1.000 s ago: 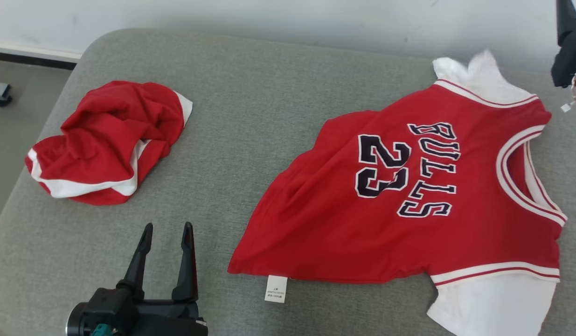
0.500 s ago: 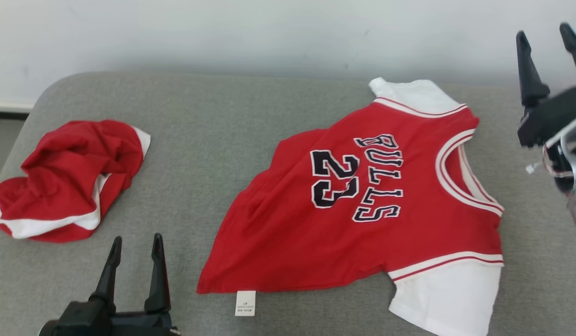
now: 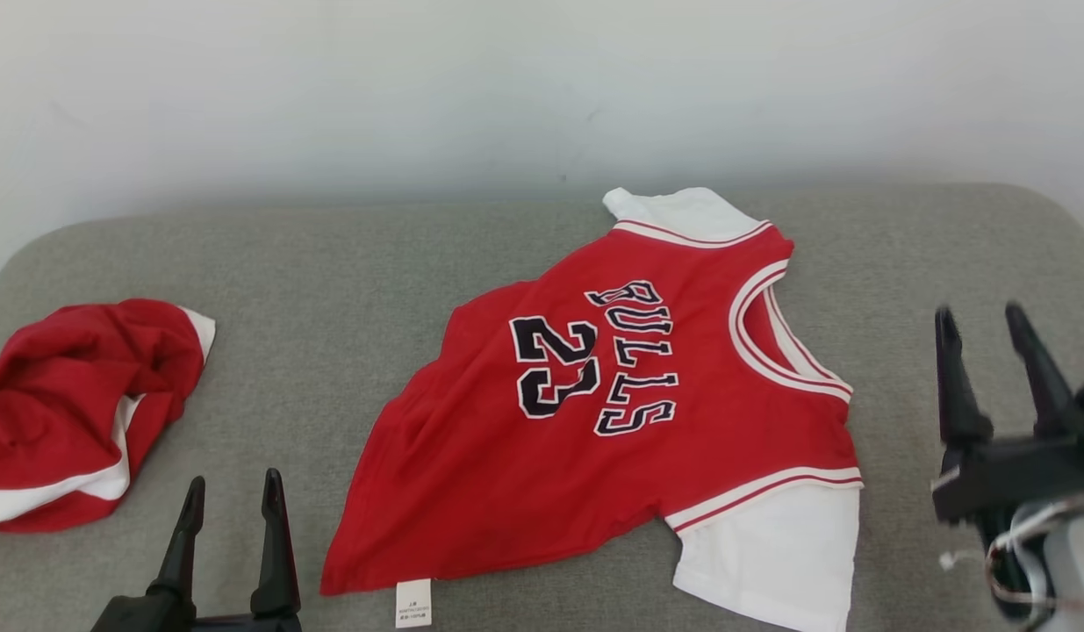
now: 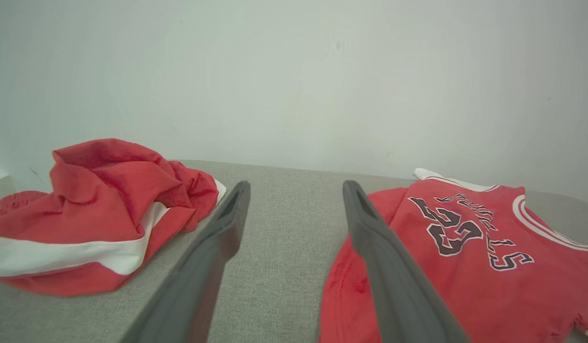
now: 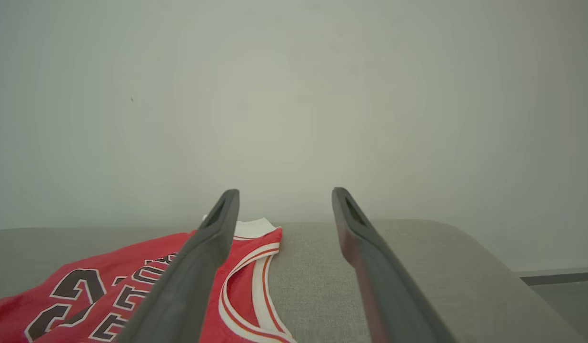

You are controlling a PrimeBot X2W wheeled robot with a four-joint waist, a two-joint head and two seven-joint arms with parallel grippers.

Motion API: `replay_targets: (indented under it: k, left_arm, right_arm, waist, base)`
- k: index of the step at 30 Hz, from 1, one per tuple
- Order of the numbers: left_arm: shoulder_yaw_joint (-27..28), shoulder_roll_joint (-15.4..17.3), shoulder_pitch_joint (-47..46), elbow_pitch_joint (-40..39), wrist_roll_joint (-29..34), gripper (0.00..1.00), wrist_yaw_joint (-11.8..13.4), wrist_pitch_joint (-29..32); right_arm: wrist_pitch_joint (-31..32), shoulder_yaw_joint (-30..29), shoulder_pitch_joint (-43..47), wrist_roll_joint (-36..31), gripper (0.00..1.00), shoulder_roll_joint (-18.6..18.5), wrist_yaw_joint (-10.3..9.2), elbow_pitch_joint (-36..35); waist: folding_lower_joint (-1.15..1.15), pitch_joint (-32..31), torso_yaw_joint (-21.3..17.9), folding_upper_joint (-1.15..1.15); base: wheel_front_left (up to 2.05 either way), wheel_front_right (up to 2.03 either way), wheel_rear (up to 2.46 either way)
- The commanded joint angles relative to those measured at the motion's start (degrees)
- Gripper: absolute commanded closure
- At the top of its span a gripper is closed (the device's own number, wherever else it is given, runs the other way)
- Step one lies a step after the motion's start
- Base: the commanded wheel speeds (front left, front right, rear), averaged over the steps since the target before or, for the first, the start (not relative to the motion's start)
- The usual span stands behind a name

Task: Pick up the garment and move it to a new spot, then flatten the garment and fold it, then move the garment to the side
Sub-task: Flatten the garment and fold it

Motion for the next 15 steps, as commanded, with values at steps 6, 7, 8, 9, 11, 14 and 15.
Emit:
replay_targets:
  k: [6,7,8,9,11,14,15]
  left_arm:
    - [0.19,0.04,0.98,-0.17,0.12,0.0,0.09,-0.18]
    - [0.19,0.04,1.05,-0.18,0.17,0.0,0.06,-0.18]
    - [0.17,0.03,1.14,-0.17,0.25,0.0,0.04,-0.18]
    - [0.16,0.03,1.21,-0.16,0.29,0.0,0.0,-0.18]
    - [0.3,0.04,1.33,-0.05,0.47,0.0,-0.02,-0.18]
    - [0.51,0.03,1.51,0.22,0.73,0.0,-0.04,-0.18]
    - [0.59,0.03,1.67,0.44,0.92,0.0,0.01,-0.18]
  right_arm:
    - [0.03,-4.07,11.19,-2.51,0.0,4.02,-0.14,-8.79]
    - [0.02,-4.31,12.59,-2.62,0.0,4.52,-0.14,-10.05]
    - [0.02,-4.52,13.89,-2.65,0.0,5.08,-0.14,-11.11]
    - [0.01,-4.6,15.22,-2.84,0.0,5.78,-0.14,-12.33]
    - [0.02,-4.75,17.7,-3.54,0.0,6.95,-0.14,-14.27]
    - [0.02,-4.1,20.64,-4.48,0.0,8.65,-0.14,-15.93]
    - [0.02,-3.85,21.41,-4.77,0.0,9.17,-0.14,-16.16]
  waist:
    - [0.01,-1.13,-1.46,0.0]
    - [0.01,-1.16,-1.51,0.0]
    - [0.01,-1.19,-1.54,0.0]
    - [0.01,-1.23,-1.54,0.0]
    - [0.01,-1.32,-1.45,0.0]
    - [0.01,-1.5,-1.18,0.0]
    - [0.01,-1.57,-1.09,0.0]
  base:
    - [0.0,0.0,0.0]
    - [0.0,0.0,0.0]
    - [0.0,0.0,0.0]
    - [0.0,0.0,0.0]
    - [0.0,0.0,0.0]
    - [0.0,0.0,0.0]
    - [0.0,0.0,0.0]
